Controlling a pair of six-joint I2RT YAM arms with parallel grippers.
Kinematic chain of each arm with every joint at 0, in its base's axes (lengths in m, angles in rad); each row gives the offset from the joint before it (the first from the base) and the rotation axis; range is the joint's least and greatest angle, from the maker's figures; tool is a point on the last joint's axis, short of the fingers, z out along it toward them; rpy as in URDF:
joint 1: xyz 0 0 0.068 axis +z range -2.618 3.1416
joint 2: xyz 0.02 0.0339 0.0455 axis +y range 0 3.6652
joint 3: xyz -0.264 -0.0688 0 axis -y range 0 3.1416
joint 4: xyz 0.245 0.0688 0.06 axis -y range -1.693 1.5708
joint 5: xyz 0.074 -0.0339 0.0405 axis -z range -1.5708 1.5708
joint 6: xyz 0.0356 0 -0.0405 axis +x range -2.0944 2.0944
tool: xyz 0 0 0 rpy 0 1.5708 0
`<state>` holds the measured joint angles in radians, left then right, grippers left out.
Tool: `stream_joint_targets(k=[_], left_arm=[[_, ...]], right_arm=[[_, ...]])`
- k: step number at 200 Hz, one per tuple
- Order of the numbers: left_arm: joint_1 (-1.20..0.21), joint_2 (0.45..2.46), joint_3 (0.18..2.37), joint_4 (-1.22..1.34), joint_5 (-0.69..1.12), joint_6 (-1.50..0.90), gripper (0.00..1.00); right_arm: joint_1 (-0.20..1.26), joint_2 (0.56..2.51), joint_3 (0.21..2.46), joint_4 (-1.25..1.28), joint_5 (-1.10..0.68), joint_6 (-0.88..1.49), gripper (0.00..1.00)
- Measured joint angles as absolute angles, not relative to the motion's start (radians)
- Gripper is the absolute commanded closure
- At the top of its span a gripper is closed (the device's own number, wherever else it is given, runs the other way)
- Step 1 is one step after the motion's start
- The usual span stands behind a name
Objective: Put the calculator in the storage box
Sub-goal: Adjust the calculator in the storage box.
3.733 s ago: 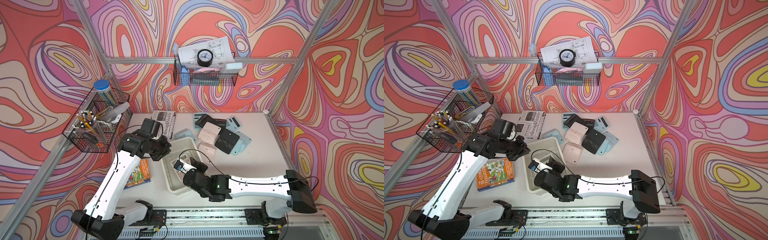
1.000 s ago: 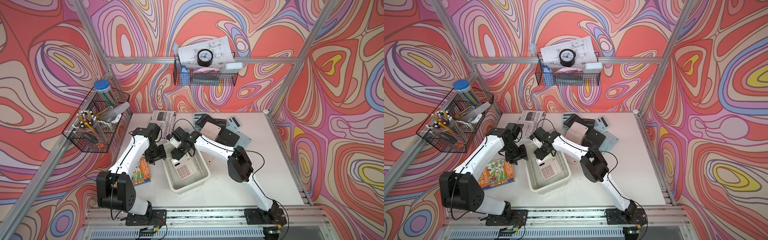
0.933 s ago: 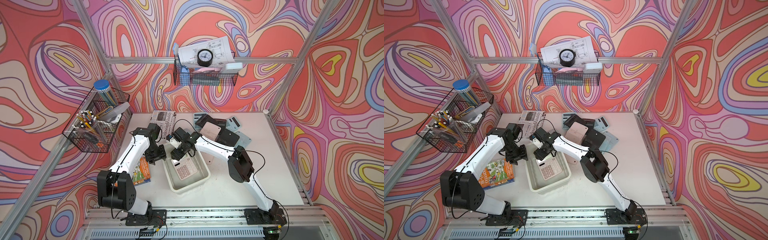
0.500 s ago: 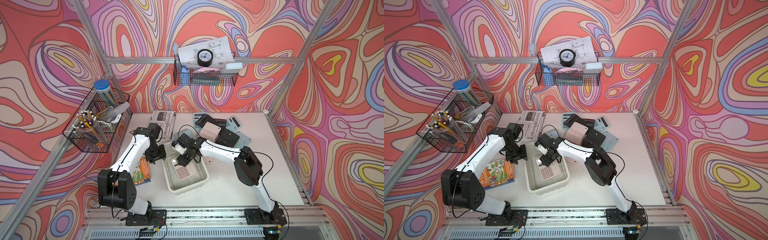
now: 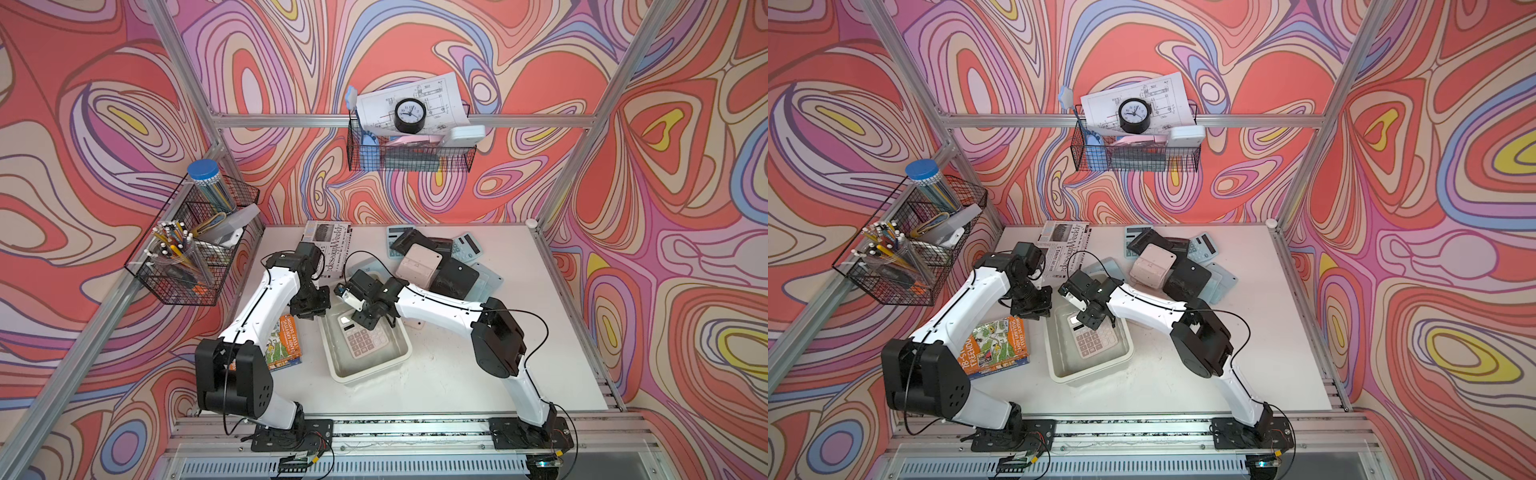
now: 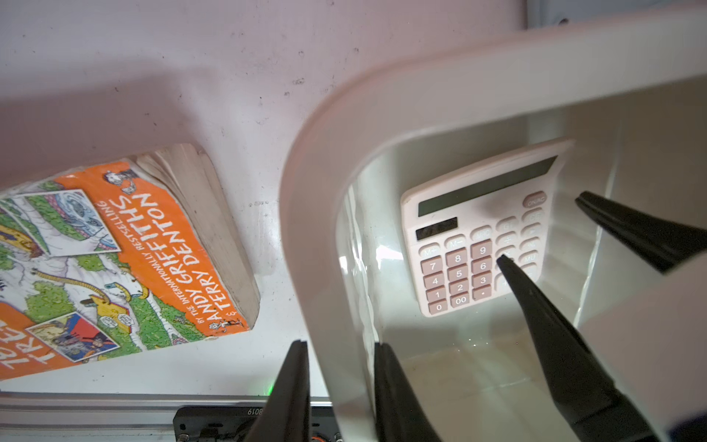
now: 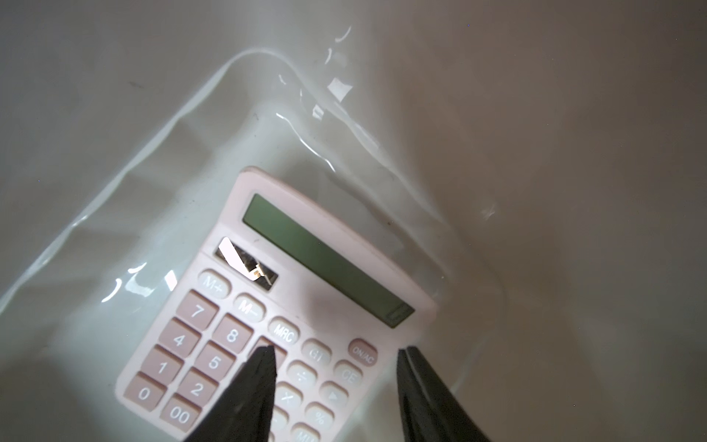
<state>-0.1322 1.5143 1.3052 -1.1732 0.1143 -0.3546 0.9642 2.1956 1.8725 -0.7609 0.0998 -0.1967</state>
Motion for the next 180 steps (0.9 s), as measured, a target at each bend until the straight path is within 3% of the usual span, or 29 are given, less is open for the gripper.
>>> stream_joint_targets(k=[11,33,62,82,114,180], left_arm=[[-0.138,1.514,1.305,-1.172,0.118,-0.350,0.88],[-0.143,1.514,1.305,-1.164,0.120,-0.349,0.86],[-0.144,1.513,1.316,-1.186,0.093,-0.353,0.52],[-0.142,1.509,1.347,-1.201,0.070,-0.370,0.36],[-0.142,1.493,1.409,-1.235,0.049,-0.413,0.29],[-0.062,1.356,1.392,-1.297,0.106,-0.511,0.26]], right_arm=[[0.962,2.199,1.878,-0.757,0.100,-0.221,0.47],[0.958,2.204,1.879,-0.756,0.100,-0.266,0.48],[0.953,2.204,1.878,-0.751,0.106,-0.295,0.54],[0.950,2.201,1.877,-0.751,0.107,-0.297,0.58],[0.949,2.177,1.858,-0.756,0.099,-0.290,0.59],[0.950,2.062,1.853,-0.786,-0.025,-0.249,0.59]])
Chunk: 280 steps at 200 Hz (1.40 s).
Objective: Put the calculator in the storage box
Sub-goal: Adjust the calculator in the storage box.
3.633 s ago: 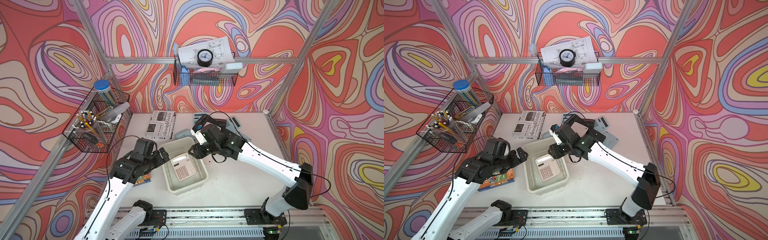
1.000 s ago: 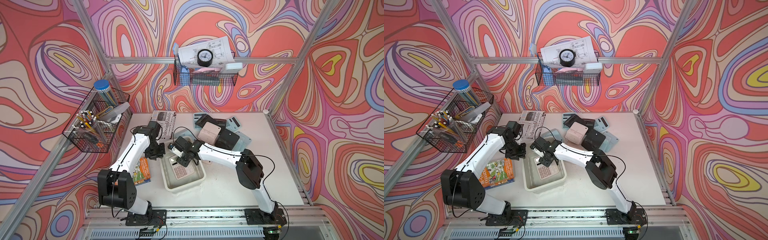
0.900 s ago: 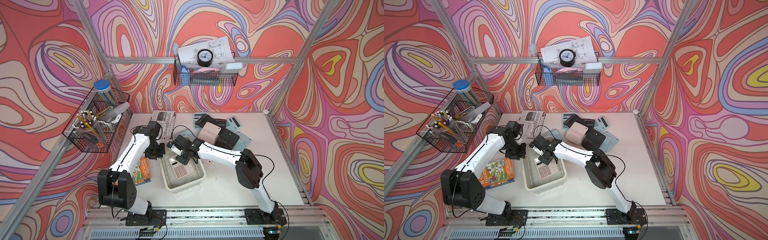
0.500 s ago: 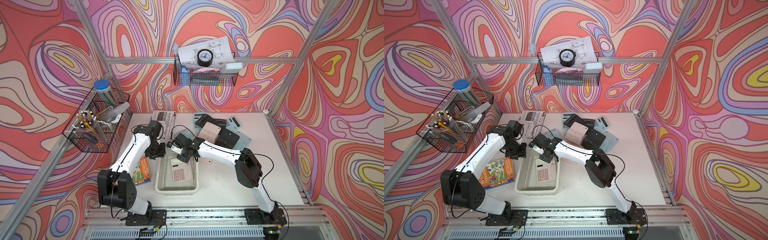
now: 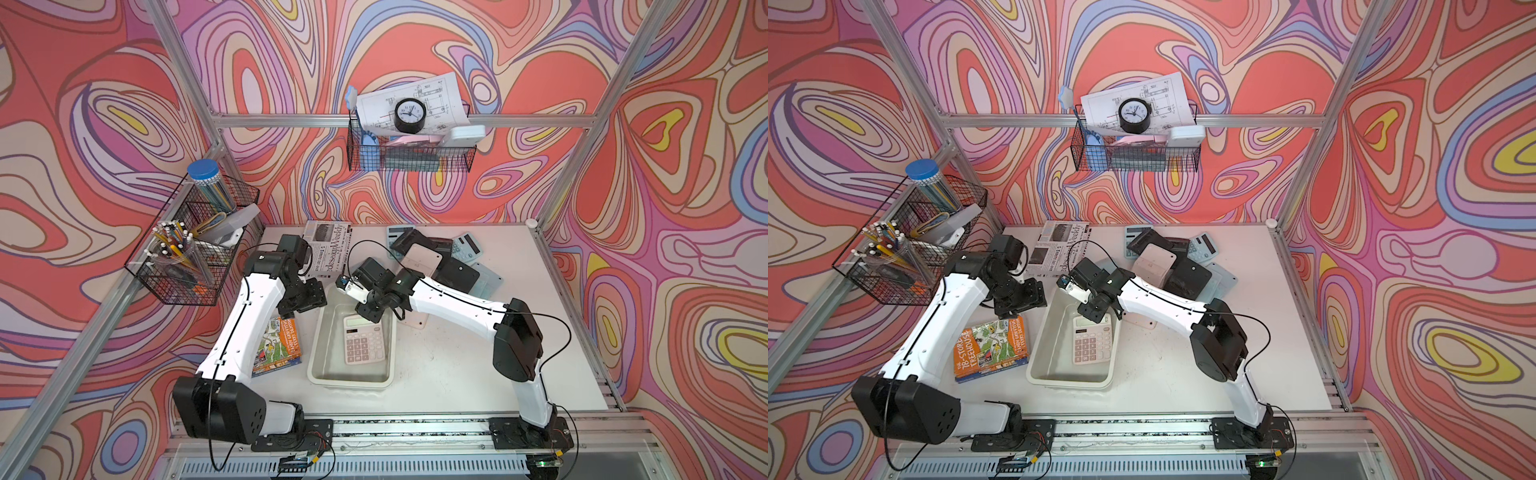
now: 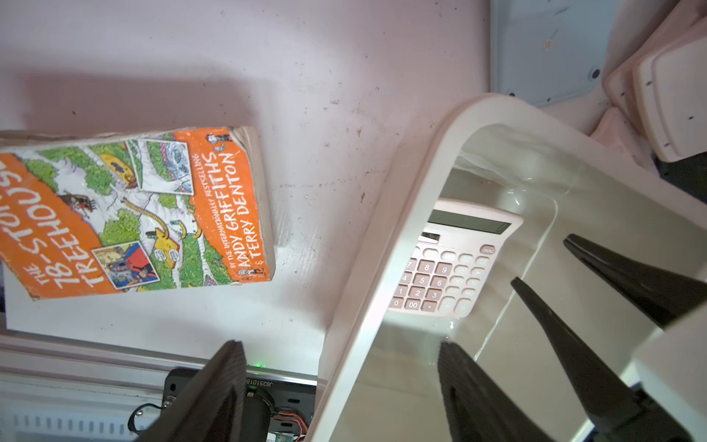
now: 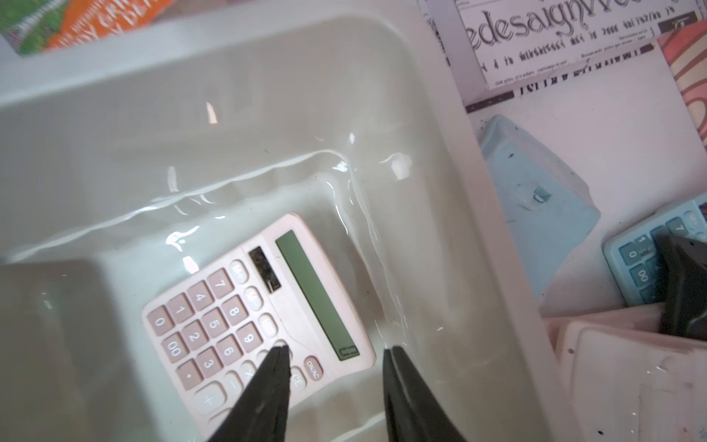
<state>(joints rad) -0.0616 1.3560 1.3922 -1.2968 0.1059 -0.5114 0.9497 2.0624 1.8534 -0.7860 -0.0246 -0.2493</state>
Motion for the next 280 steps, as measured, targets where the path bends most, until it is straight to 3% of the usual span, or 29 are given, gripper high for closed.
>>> stream_joint_targets(k=[81,177,214,280], left_arm=[[0.054,1.335,1.299,-1.326,0.197,-0.596,0.25],[0.054,1.340,1.250,-1.336,0.203,-0.603,0.27],[0.054,1.347,1.239,-1.336,0.203,-0.603,0.27],[0.054,1.355,1.219,-1.336,0.207,-0.603,0.28]], right_arm=[[0.947,2.210,1.945,-0.856,-0.091,-0.329,0.54],[0.926,2.309,2.022,-0.847,0.015,-0.378,0.34],[0.921,2.309,2.018,-0.844,0.009,-0.379,0.33],[0.915,2.310,1.955,-0.844,-0.082,-0.327,0.42]])
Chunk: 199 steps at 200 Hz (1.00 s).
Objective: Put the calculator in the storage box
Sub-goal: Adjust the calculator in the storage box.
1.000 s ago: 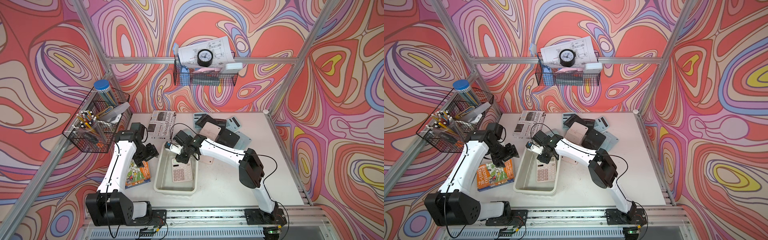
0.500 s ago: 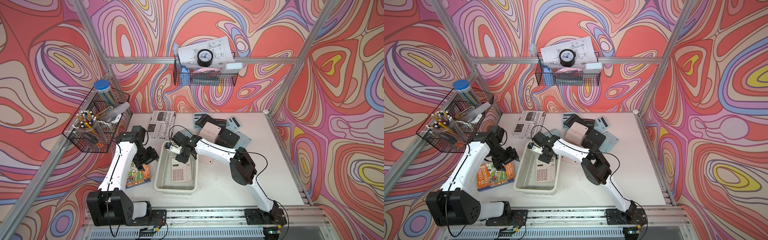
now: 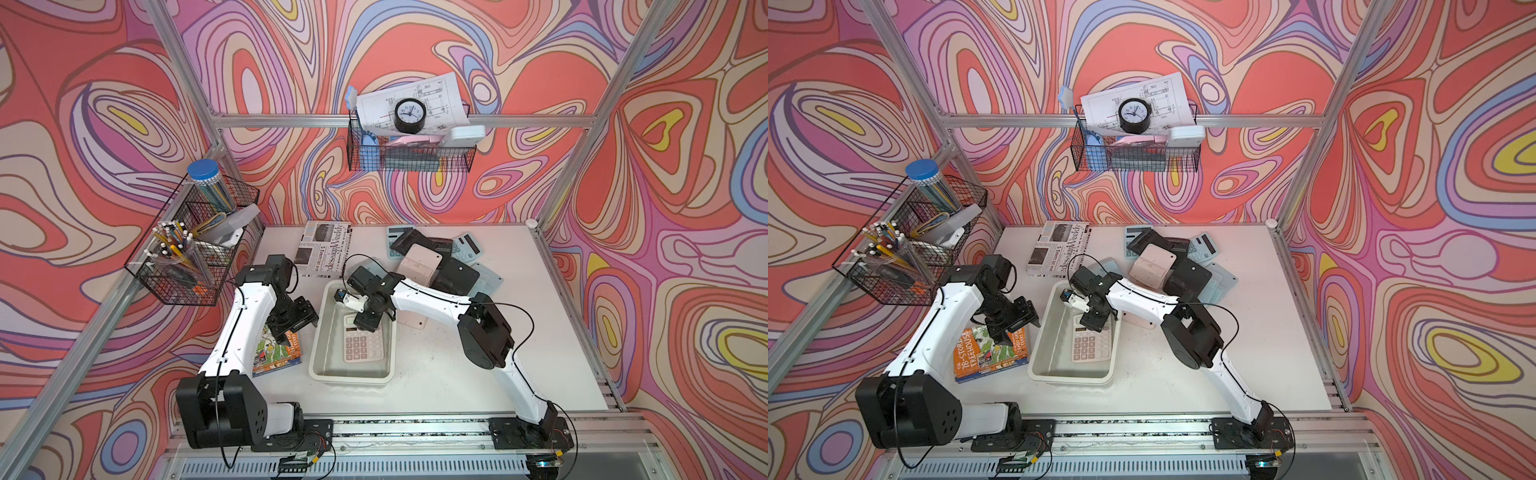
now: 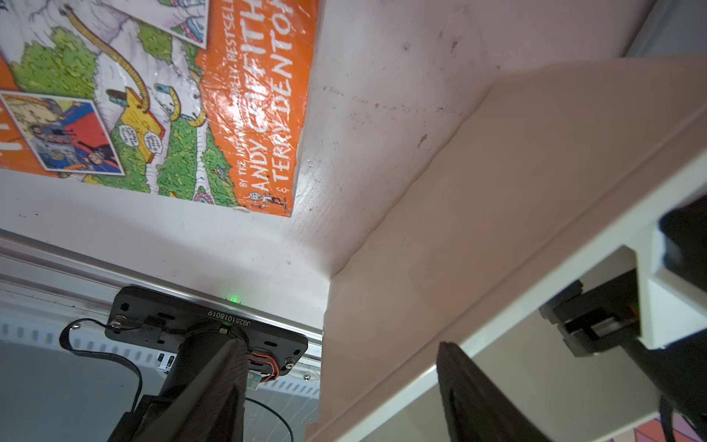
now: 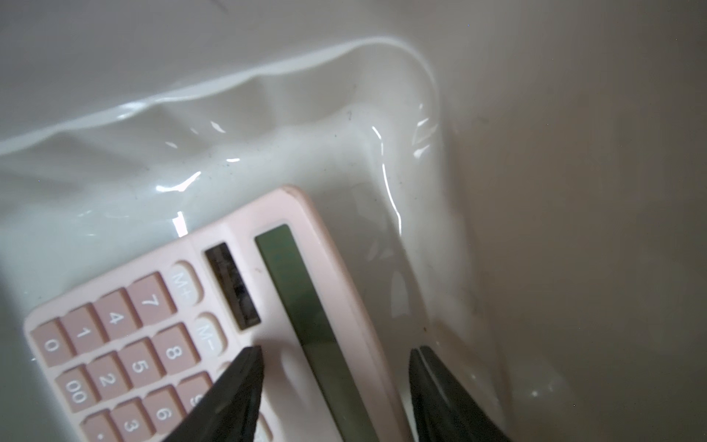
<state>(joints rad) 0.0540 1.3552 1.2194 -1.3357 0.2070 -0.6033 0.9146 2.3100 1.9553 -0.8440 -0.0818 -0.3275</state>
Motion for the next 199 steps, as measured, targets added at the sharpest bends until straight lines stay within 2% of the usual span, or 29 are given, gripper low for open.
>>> stream_joint_targets(k=[17,55,73,93,119,146,172,199], left_arm=[[0.054,1.355,1.219,-1.336,0.208,-0.603,0.28],[0.054,1.355,1.217,-1.333,0.212,-0.603,0.28],[0.057,1.355,1.214,-1.331,0.215,-0.603,0.28],[0.061,1.352,1.209,-1.328,0.222,-0.606,0.28],[0.061,1.346,1.203,-1.322,0.227,-0.611,0.28],[0.061,1.343,1.196,-1.319,0.237,-0.614,0.28],[0.060,1.339,1.193,-1.317,0.243,-0.614,0.28],[0.061,1.335,1.189,-1.314,0.244,-0.615,0.27]], right_arm=[[0.913,2.310,1.956,-0.846,-0.093,-0.321,0.48],[0.908,2.310,1.974,-0.904,-0.157,-0.288,0.72],[0.909,2.310,1.984,-0.933,-0.191,-0.271,0.76],[0.908,2.298,1.981,-0.941,-0.210,-0.243,0.72],[0.910,2.265,1.969,-0.922,-0.198,-0.203,0.57],[0.911,2.262,1.990,-0.916,-0.176,-0.191,0.57],[0.911,2.276,1.998,-0.921,-0.162,-0.188,0.50],[0.911,2.293,1.991,-0.932,-0.159,-0.191,0.48]])
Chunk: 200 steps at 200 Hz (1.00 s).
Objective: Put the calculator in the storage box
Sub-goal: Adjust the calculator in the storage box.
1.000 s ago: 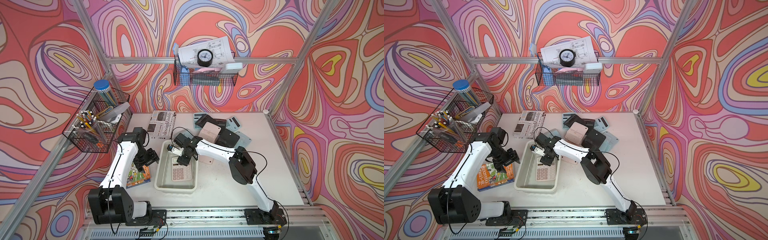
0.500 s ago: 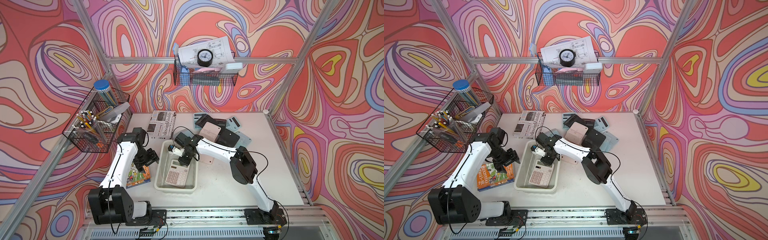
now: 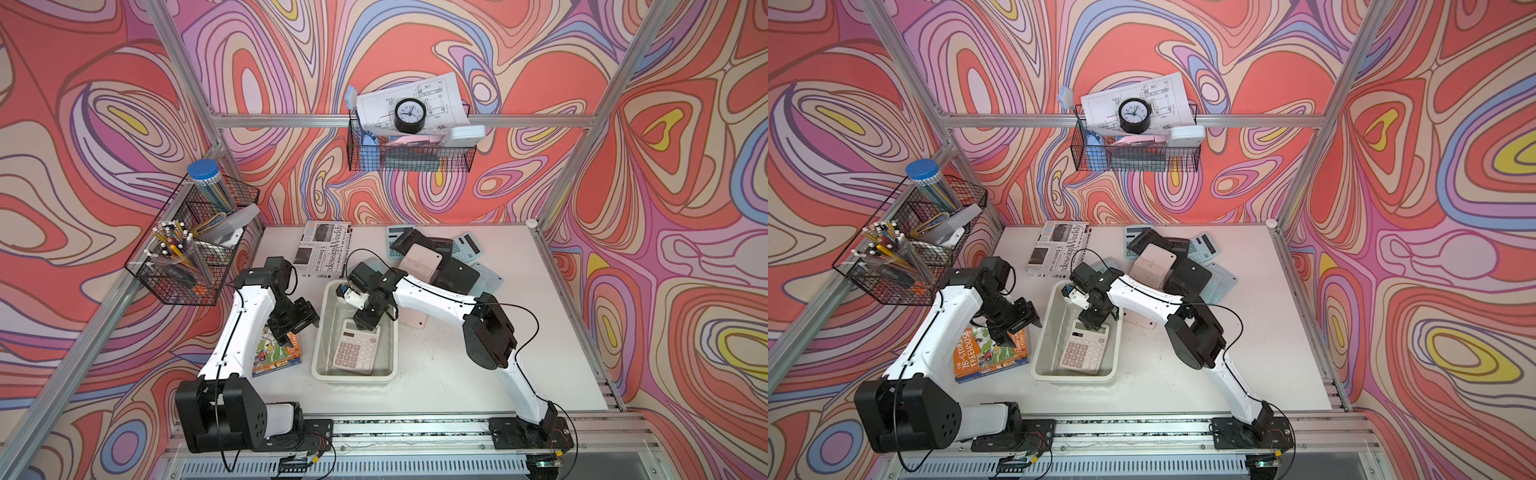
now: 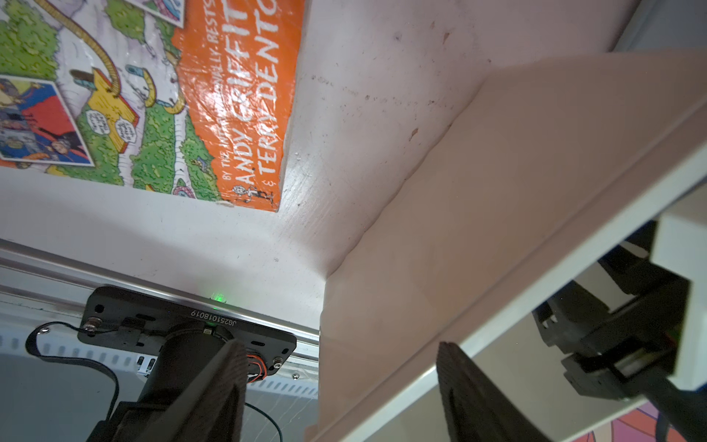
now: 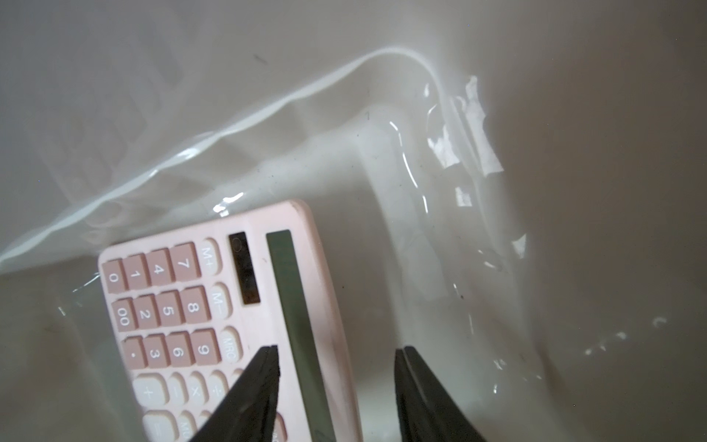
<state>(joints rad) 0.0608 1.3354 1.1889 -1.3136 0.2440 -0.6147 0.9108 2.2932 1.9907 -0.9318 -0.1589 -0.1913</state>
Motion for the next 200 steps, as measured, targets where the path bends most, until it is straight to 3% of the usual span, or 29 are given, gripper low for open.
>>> stream_joint_targets(k=[39,70,100,149,200], left_arm=[[0.061,1.335,1.184,-1.312,0.256,-0.619,0.28],[0.061,1.330,1.180,-1.309,0.260,-0.622,0.28],[0.061,1.324,1.175,-1.303,0.262,-0.623,0.28],[0.065,1.314,1.164,-1.288,0.266,-0.627,0.28],[0.065,1.311,1.163,-1.287,0.265,-0.630,0.28]], right_arm=[[0.911,2.314,1.969,-0.954,-0.207,-0.201,0.53],[0.906,2.314,1.964,-0.952,-0.253,-0.201,0.67],[0.904,2.310,1.964,-0.963,-0.286,-0.197,0.75],[0.902,2.260,1.937,-0.972,-0.307,-0.166,1.00],[0.906,2.213,1.924,-0.972,-0.299,-0.109,1.00]])
